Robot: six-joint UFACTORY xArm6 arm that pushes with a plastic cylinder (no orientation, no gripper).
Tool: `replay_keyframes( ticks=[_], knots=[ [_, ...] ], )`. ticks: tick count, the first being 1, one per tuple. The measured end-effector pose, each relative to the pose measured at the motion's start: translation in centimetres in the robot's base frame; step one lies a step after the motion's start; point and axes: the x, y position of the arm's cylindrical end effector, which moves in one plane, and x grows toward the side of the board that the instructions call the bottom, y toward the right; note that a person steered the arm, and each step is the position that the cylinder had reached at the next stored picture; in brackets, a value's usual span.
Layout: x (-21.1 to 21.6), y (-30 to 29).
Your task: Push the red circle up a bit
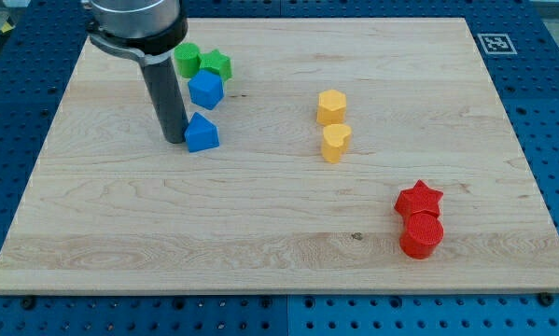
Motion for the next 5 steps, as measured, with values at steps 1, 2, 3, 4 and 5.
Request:
replay_keyframes(
  ticks=[1,2,3,4,5],
  knots=[
    [0.0,1.8],
    [1.5,1.7],
    [9.4,2.0],
    [16.1,7.3],
    [18.6,12.3]
  ],
)
